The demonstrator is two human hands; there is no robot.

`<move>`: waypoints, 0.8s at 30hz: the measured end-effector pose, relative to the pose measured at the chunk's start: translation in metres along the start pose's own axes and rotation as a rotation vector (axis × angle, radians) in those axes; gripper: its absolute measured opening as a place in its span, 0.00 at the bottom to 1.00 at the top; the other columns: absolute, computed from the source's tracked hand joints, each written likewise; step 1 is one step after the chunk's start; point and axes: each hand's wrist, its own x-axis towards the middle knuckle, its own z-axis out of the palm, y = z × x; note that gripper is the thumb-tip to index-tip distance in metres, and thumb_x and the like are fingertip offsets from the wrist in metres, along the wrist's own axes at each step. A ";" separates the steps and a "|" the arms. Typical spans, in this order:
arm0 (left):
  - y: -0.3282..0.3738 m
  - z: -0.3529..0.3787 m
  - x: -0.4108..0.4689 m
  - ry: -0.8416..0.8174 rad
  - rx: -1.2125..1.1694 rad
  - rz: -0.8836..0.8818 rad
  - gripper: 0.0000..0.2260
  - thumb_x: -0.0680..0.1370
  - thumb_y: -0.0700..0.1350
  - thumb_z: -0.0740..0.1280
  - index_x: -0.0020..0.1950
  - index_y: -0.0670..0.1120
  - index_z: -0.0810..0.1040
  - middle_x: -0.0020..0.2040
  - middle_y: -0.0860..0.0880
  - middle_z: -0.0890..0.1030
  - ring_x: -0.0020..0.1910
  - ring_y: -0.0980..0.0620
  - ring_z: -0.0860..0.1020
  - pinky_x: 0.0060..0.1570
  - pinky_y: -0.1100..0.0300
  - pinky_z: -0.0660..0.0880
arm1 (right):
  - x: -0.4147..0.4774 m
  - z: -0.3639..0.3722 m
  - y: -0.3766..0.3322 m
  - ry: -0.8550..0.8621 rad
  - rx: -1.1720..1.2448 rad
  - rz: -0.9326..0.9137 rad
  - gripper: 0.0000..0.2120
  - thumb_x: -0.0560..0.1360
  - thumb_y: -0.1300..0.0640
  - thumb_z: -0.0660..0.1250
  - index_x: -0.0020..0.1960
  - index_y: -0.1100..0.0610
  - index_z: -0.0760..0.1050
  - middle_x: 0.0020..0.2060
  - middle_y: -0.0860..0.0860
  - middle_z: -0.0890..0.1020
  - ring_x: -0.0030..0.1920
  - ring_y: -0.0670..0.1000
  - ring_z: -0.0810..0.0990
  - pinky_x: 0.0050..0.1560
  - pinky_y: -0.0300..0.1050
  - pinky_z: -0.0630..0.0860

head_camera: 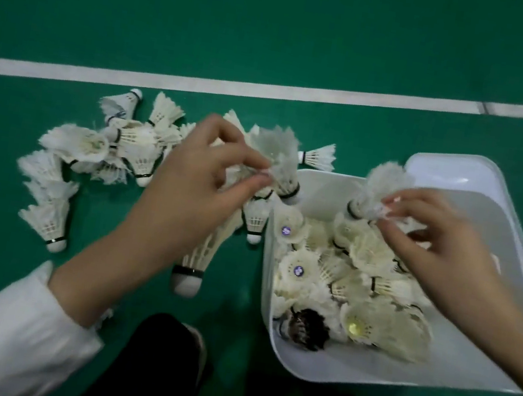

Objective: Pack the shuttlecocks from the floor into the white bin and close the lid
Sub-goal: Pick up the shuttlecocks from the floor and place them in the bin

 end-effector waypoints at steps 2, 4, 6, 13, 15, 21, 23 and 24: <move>0.007 0.020 -0.004 -0.083 0.026 0.053 0.04 0.73 0.50 0.68 0.47 0.54 0.80 0.47 0.58 0.71 0.33 0.66 0.70 0.36 0.74 0.66 | -0.010 0.006 0.020 -0.041 -0.032 0.093 0.04 0.75 0.55 0.66 0.43 0.46 0.75 0.46 0.42 0.76 0.45 0.41 0.77 0.43 0.31 0.73; 0.007 0.037 -0.010 -0.147 0.077 0.083 0.04 0.73 0.48 0.69 0.46 0.51 0.81 0.45 0.56 0.73 0.34 0.68 0.69 0.35 0.75 0.64 | -0.014 0.015 0.037 -0.091 -0.087 0.123 0.04 0.75 0.55 0.66 0.43 0.46 0.73 0.43 0.43 0.76 0.42 0.43 0.77 0.39 0.33 0.71; 0.005 0.050 -0.016 -0.194 0.121 0.089 0.02 0.73 0.46 0.70 0.45 0.51 0.80 0.44 0.55 0.74 0.34 0.68 0.70 0.35 0.74 0.63 | -0.015 0.024 0.045 -0.188 -0.162 0.135 0.01 0.75 0.53 0.66 0.44 0.49 0.75 0.43 0.44 0.78 0.43 0.45 0.78 0.43 0.40 0.72; 0.002 0.076 -0.023 -0.290 0.150 0.081 0.01 0.74 0.46 0.70 0.43 0.51 0.79 0.43 0.57 0.74 0.34 0.68 0.70 0.36 0.74 0.63 | -0.007 0.066 0.077 -0.483 -0.416 0.081 0.09 0.76 0.57 0.64 0.54 0.56 0.78 0.53 0.52 0.80 0.54 0.54 0.77 0.52 0.44 0.72; 0.001 0.079 -0.022 -0.300 0.156 0.084 0.02 0.74 0.49 0.69 0.44 0.52 0.79 0.43 0.58 0.74 0.34 0.66 0.71 0.35 0.73 0.63 | -0.003 0.072 0.080 -0.490 -0.448 0.084 0.09 0.76 0.57 0.63 0.55 0.55 0.78 0.52 0.53 0.81 0.53 0.55 0.78 0.50 0.46 0.74; -0.004 0.083 -0.020 -0.313 0.184 0.043 0.05 0.73 0.53 0.65 0.44 0.55 0.78 0.43 0.59 0.73 0.31 0.59 0.70 0.33 0.71 0.63 | -0.003 0.063 0.078 -0.476 -0.409 0.068 0.14 0.75 0.49 0.64 0.59 0.50 0.75 0.57 0.48 0.79 0.56 0.53 0.78 0.51 0.46 0.74; -0.003 0.084 -0.020 -0.318 0.192 0.045 0.05 0.73 0.53 0.65 0.44 0.54 0.78 0.43 0.59 0.73 0.32 0.63 0.70 0.34 0.72 0.63 | -0.008 0.049 0.070 -0.397 -0.344 0.070 0.16 0.74 0.45 0.64 0.61 0.47 0.73 0.61 0.44 0.76 0.57 0.49 0.77 0.53 0.45 0.73; -0.002 0.085 -0.020 -0.322 0.201 0.049 0.04 0.73 0.53 0.66 0.44 0.54 0.78 0.43 0.58 0.73 0.33 0.65 0.70 0.34 0.72 0.63 | -0.008 0.040 0.065 -0.327 -0.304 0.061 0.16 0.74 0.45 0.65 0.60 0.46 0.73 0.60 0.42 0.76 0.55 0.47 0.77 0.52 0.44 0.73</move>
